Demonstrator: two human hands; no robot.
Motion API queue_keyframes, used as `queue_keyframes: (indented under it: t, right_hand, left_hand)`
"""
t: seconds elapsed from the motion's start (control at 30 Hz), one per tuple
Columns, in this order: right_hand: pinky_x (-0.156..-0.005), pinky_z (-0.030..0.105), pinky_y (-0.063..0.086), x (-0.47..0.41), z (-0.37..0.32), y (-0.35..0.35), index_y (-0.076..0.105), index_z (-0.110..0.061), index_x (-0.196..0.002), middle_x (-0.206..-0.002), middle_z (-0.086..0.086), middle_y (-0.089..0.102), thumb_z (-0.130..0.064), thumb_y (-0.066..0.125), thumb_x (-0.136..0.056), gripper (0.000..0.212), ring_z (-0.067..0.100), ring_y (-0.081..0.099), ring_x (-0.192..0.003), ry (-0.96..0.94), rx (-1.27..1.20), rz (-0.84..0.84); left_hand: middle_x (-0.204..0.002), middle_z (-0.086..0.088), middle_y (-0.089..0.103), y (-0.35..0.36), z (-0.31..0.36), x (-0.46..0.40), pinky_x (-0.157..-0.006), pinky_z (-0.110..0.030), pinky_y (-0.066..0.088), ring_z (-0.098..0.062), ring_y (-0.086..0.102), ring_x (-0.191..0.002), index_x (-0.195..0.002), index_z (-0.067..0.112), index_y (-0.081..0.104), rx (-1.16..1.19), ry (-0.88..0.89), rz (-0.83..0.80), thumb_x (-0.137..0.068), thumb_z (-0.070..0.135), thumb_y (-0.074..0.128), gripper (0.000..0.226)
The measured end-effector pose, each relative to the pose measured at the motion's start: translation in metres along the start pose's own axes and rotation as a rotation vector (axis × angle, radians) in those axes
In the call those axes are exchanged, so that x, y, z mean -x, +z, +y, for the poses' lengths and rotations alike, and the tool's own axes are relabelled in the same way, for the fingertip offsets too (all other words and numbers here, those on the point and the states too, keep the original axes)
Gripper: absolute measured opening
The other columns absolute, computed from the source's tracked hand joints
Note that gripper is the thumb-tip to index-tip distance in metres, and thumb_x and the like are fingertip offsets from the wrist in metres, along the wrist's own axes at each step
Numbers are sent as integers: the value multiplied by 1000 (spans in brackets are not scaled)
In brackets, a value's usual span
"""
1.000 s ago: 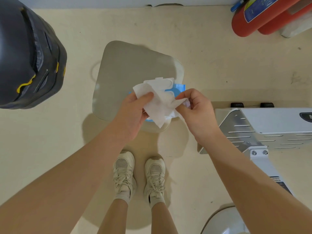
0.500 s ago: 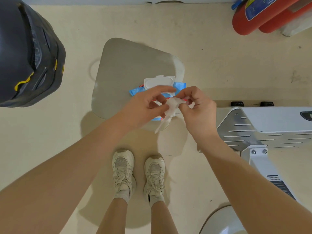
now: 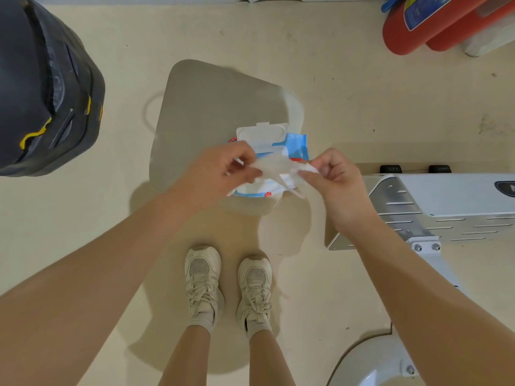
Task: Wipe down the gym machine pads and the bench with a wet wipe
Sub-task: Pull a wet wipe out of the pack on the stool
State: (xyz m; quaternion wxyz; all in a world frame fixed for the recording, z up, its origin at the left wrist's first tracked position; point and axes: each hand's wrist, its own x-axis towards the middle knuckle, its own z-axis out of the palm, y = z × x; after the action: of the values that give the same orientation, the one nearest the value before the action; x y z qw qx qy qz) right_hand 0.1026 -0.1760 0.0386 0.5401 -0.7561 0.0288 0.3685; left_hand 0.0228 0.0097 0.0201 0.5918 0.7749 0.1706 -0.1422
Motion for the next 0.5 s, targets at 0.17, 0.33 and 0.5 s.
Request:
queue_keyframes:
  t: [0.17,0.33,0.5]
  right_hand:
    - [-67,27,49,1,11,-30,46,-22,-73,-67,-7,58,-1,49,-92,28,6,57,-62,180,-111,140]
    - [-55,19,53,11,7,-35,65,-20,-79,-72,-9,68,7,41,-91,38,7,63,-66,212,-148,125]
    - [-56,16,54,14,-9,-29,61,-3,-68,-55,-1,65,10,36,-87,34,10,62,-54,358,-539,357]
  left_hand:
    - [-89,-3,64,-8,-28,8,-75,-19,44,1,56,-76,-81,17,56,206,-201,230,-81,17,56,0]
    - [-67,4,44,8,-31,5,-46,-17,50,-6,47,-54,-67,22,38,59,-344,436,-88,1,49,31]
    - [-85,-8,48,21,-24,3,-39,-17,50,-21,52,-71,-70,16,48,239,-470,519,-87,-10,34,34]
